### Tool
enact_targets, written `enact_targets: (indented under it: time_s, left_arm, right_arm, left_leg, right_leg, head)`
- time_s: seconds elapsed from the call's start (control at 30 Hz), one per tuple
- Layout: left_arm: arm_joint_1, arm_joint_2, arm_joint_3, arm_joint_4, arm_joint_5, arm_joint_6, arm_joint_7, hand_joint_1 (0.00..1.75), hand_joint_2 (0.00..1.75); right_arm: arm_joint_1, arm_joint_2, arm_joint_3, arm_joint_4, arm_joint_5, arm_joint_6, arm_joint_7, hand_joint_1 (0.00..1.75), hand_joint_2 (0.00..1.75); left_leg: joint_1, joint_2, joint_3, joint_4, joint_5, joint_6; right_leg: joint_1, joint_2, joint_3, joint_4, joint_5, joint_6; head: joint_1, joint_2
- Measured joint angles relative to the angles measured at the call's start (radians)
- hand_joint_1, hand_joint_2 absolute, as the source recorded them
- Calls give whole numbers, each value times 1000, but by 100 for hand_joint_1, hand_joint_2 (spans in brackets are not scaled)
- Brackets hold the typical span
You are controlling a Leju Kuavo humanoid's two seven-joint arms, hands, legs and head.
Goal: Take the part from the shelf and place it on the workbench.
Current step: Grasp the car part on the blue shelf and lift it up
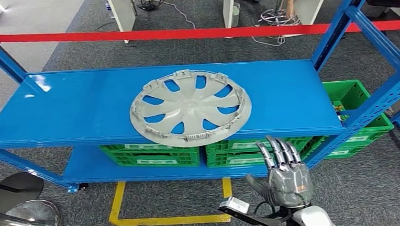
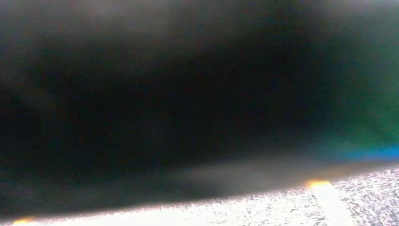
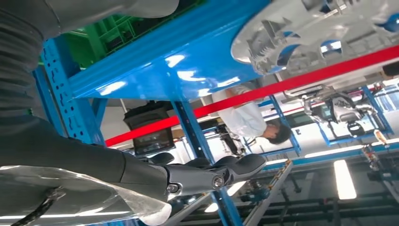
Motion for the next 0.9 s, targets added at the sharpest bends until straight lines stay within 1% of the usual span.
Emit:
enact_targets:
  time_s: [0.3,0.6,0.9]
  left_arm:
    - [-1,4,-10,0,-10,-18,2,0,0]
    - [-2,6,-20,0,-12,-22,3,0,0]
    - [-10,5,-32,0,-26,-42,22,0,0]
  right_arm:
    - [-53,-4,43,60,38,5,12,0,175]
    - [-70,-3,62,86,46,7,13,0,175]
    - [-112,31,96,105,68,36,3,0,175]
  left_leg:
    - [0,0,0,0,0,0]
    - [0,0,0,0,0,0]
    - [0,0,0,0,0,0]
  right_leg:
    - [0,0,0,0,0,0]
    - [0,0,0,0,0,0]
    - [0,0,0,0,0,0]
  head:
    - [0,0]
    - [0,0]
    - [0,0]
